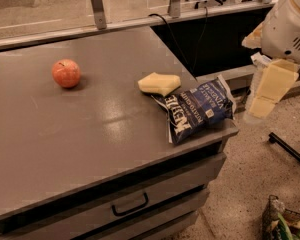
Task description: Pick sponge
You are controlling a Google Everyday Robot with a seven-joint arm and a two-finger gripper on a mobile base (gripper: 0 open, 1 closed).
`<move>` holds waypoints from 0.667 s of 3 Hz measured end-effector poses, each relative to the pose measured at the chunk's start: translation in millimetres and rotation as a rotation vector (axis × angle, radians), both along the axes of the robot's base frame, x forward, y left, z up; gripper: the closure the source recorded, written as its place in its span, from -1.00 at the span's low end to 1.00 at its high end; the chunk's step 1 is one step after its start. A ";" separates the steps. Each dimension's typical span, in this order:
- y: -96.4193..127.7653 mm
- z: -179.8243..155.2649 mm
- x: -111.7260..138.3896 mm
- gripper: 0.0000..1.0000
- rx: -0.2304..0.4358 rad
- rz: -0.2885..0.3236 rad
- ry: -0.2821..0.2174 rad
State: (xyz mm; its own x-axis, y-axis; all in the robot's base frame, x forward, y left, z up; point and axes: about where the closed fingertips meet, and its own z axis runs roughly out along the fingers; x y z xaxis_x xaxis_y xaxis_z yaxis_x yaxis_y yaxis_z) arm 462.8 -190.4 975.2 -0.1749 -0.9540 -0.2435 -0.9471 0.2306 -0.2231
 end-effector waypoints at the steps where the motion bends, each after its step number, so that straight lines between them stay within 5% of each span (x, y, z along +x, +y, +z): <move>1: 19.5 -7.1 19.3 -1.00 0.029 0.035 0.007; 2: 33.4 -13.9 34.3 -1.00 0.037 0.057 0.008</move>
Offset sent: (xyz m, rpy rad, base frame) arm 0.0508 0.0480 -0.0229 0.0419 0.0212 0.0826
